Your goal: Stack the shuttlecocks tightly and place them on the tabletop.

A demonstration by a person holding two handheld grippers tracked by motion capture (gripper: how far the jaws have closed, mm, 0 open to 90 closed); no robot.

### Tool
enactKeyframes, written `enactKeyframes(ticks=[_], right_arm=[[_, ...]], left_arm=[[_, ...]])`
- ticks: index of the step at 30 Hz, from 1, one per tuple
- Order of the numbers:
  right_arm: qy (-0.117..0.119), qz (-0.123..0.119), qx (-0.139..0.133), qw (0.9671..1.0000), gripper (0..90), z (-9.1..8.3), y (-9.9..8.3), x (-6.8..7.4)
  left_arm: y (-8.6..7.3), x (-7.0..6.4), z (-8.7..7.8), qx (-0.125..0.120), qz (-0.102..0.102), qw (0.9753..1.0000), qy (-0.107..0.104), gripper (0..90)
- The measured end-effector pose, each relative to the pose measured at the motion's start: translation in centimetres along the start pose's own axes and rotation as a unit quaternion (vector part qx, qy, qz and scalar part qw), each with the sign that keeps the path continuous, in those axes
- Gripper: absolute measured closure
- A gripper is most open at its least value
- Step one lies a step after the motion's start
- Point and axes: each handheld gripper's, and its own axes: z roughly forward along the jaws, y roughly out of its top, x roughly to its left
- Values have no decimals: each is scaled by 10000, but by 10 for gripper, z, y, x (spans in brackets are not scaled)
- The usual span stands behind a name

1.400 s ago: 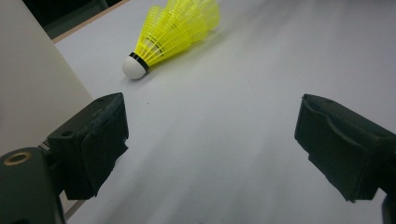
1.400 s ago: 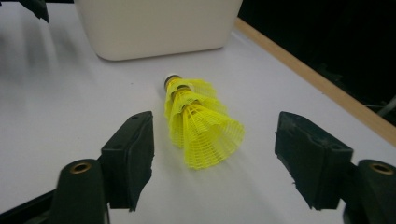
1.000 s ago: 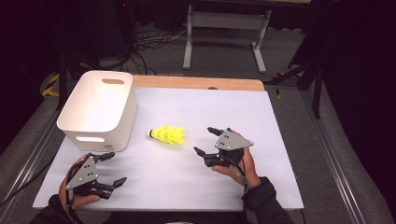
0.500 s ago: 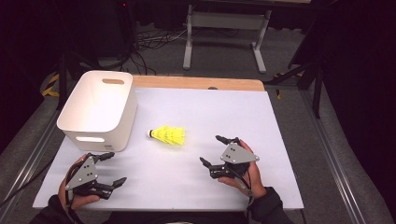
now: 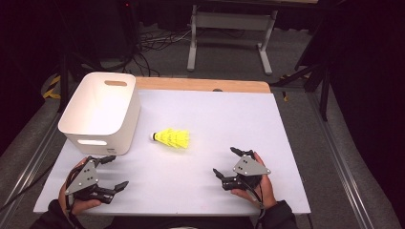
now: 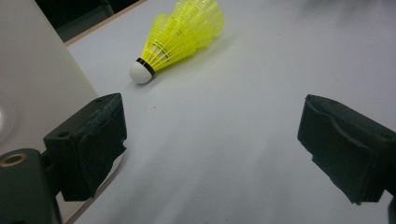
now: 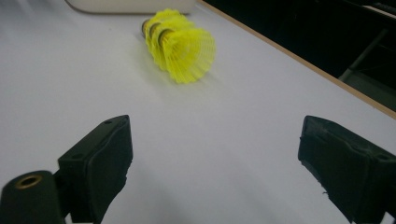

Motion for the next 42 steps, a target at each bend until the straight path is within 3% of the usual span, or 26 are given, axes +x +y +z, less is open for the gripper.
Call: enactKeyframes(ticks=[6,10,14,17,21,27,35,39,42], right_arm=[[38,67,143,9999,105,10,-3,-1],[6,219,297,9993,143,20,-3,-3],[349,408,491,9973,139,42,3,-2],[425,264,638,9967,141,55,11,4],[771,66,639,9950,163,72,28,17],[1181,62,749,9901,229,97,45,29],[1089,88,1046,9885,268,130,60,35],[1208,158,1116,9863,273,142,66,35],[1405,285,986,9847,262,148,71,37]], left_arm=[[2,-1,-1,-30,62,10000,14,76],[1,0,-1,-100,-37,9999,-8,64],[1,0,-2,-109,9,9999,7,47],[0,1,-3,-152,-41,9999,26,42],[1,1,-3,-148,-14,9999,77,41],[1,1,-1,-115,-34,9999,94,47],[1,0,-1,-39,-12,9998,195,60],[1,-1,0,-13,-5,9997,224,65],[1,-3,3,118,29,9995,300,80]])
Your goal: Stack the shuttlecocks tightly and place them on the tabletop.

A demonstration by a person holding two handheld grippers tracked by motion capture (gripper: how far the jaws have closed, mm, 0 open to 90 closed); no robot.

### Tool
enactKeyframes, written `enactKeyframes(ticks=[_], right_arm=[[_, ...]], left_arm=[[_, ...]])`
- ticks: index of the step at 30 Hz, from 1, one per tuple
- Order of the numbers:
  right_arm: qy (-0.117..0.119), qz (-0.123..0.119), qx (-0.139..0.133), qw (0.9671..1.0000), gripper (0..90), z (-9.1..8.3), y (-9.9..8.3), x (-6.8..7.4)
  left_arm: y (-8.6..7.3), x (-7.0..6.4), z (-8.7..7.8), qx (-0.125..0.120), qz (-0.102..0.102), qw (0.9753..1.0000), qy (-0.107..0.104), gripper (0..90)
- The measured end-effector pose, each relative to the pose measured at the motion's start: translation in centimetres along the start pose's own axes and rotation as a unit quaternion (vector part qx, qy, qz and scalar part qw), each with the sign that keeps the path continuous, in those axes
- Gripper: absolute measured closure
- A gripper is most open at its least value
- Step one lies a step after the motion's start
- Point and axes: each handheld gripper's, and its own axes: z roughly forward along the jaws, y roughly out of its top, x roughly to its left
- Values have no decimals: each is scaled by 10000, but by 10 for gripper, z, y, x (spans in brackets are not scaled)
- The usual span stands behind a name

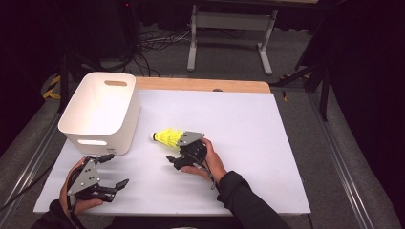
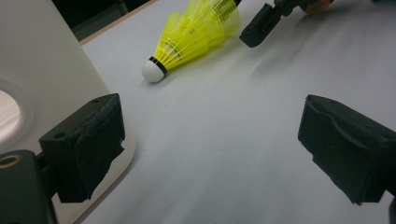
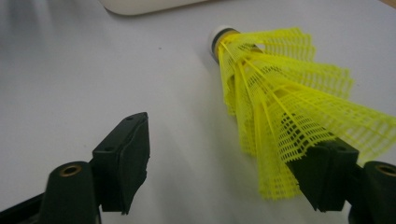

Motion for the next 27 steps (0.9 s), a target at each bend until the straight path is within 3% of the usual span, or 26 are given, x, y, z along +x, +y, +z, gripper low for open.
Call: enactKeyframes(ticks=[2,4,7,10,15,19,24,27], right_arm=[[75,-18,81,9999,262,5,4,1],[-33,-35,138,9999,254,10,7,1],[-45,154,100,9998,256,16,10,-1],[-282,219,148,9993,260,25,13,-2],[-457,355,159,9982,290,28,17,-3],[-356,491,34,9982,306,28,19,-5],[-240,239,-60,9994,358,29,25,-3],[-245,247,-8,9994,381,34,28,-4]], left_arm=[[0,-1,1,20,20,10000,-33,81],[1,-2,2,19,38,10000,-38,80],[0,-3,5,90,42,9999,-111,85],[1,-6,7,142,106,9997,-156,85],[1,-7,7,152,94,9997,-174,86],[1,-6,7,118,65,9997,-187,87],[1,-7,8,152,71,9996,-235,89],[1,-7,10,176,83,9994,-269,89]])
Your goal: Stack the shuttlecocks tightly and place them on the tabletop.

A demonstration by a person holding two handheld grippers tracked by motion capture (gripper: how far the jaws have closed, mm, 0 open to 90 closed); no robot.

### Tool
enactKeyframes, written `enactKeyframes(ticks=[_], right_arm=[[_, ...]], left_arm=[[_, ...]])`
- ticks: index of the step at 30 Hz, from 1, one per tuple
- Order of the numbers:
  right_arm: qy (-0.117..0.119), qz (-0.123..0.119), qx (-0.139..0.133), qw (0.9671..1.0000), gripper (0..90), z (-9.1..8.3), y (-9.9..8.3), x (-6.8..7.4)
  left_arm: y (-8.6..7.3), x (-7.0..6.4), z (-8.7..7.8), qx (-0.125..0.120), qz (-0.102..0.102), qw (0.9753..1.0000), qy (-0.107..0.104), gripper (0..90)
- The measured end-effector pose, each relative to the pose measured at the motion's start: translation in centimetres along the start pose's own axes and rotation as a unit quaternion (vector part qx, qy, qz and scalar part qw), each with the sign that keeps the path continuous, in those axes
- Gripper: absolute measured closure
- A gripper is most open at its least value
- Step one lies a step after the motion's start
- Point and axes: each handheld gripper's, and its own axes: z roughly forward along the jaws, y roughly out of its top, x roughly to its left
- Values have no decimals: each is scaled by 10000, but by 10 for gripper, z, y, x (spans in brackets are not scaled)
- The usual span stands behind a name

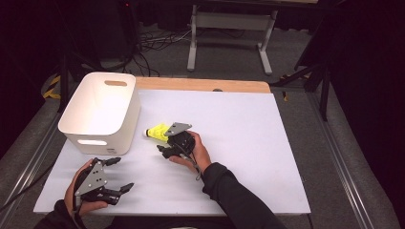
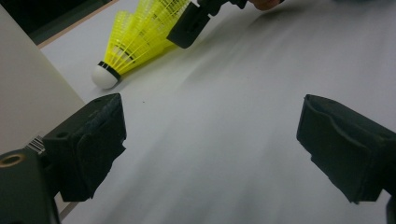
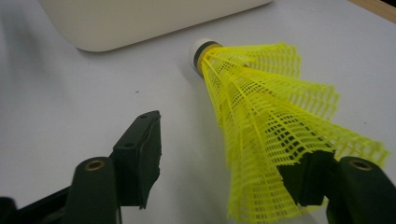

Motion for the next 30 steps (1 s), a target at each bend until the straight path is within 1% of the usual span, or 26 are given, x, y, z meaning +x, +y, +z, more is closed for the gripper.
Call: enactKeyframes(ticks=[1,2,3,4,5,7,8,9,10,12,13,14,17,20,22,23,25,29,30], right_arm=[[-91,-8,44,9999,406,2,2,0],[-91,-8,44,9999,406,2,2,0],[-184,-36,47,9998,419,5,4,0],[-322,-25,45,9995,447,11,9,-2],[-402,60,60,9992,475,15,11,-4],[-316,215,88,9992,504,23,17,-7],[-322,228,105,9992,513,26,19,-7],[-267,248,85,9993,545,30,22,-6],[-148,236,71,9996,547,33,23,-6],[-78,225,106,9997,514,39,26,-4],[-101,180,108,9997,495,42,27,-2],[-148,130,127,9997,515,43,28,-1],[-212,220,149,9994,642,44,27,-8],[-307,163,154,9993,696,44,28,-8],[-353,113,183,9991,733,44,28,-6],[-367,111,164,9991,781,44,28,-6],[-354,23,186,9992,796,43,28,-5],[-350,7,140,9993,800,39,28,-4],[-341,48,103,9994,801,38,28,-4]], left_arm=[[0,0,0,-2,-1,10000,-3,90],[0,0,0,-2,-1,10000,-3,90],[0,0,1,5,4,10000,-9,90],[0,0,1,9,2,10000,-16,91],[-1,0,2,5,-33,10000,-35,92],[-1,0,2,22,-38,10000,-39,94],[-1,0,2,16,-29,10000,-48,97],[-1,0,1,13,-39,10000,-59,98],[-2,1,1,15,-38,10000,-63,98],[-2,1,1,20,-38,10000,-63,99],[-2,0,1,4,-45,10000,-70,100],[-2,0,1,-5,-47,10000,-75,100],[-2,0,1,8,-44,10000,-81,100],[-1,0,2,20,-11,10000,-73,101],[-1,-1,2,28,-26,10000,-92,101],[-1,-1,2,31,-25,10000,-85,100],[-1,0,2,32,-22,10000,-53,100],[-2,1,0,13,-52,10000,-29,100],[-2,1,0,5,-53,10000,-23,99]])
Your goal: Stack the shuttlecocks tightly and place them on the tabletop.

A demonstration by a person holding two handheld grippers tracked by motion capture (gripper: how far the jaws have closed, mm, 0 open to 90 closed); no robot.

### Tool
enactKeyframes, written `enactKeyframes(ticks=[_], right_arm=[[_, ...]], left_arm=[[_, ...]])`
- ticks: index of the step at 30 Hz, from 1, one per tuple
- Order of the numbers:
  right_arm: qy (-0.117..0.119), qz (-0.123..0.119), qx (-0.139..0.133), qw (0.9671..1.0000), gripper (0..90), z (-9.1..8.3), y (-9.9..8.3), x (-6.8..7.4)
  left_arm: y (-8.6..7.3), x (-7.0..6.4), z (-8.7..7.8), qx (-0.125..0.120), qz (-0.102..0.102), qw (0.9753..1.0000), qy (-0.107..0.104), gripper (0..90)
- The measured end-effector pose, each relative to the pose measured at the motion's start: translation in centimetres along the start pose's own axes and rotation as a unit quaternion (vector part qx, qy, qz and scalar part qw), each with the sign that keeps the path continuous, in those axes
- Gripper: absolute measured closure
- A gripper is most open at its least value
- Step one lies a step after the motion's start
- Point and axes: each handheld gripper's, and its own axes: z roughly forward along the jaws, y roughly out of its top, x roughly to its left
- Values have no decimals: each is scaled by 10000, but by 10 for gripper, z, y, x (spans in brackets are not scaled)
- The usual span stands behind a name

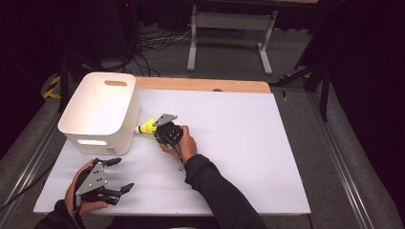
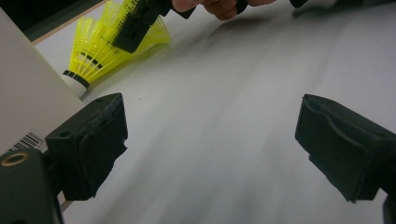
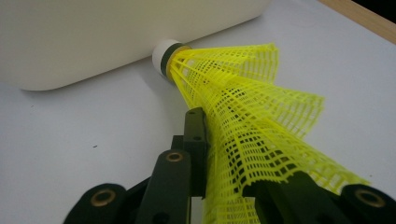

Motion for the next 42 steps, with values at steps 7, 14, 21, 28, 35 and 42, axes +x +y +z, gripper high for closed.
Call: enactKeyframes(ticks=[7,14,21,28,35,42], right_arm=[[-4,84,-83,9999,802,-12,-5,-6],[3,90,-264,9996,803,-27,-7,-9],[25,49,-396,9992,803,-43,-14,-10],[101,32,-518,9986,803,-60,-20,-10],[156,23,-658,9977,803,-80,-28,-13],[152,-33,-795,9967,808,-100,-37,-17]], left_arm=[[0,0,-1,7,-10,10000,33,98],[0,0,-1,8,-32,10000,63,98],[-1,2,-1,-3,-95,9999,94,97],[-1,4,1,21,-233,9996,164,104],[0,3,2,7,-272,9994,230,123],[1,6,4,26,-283,9992,264,127]])
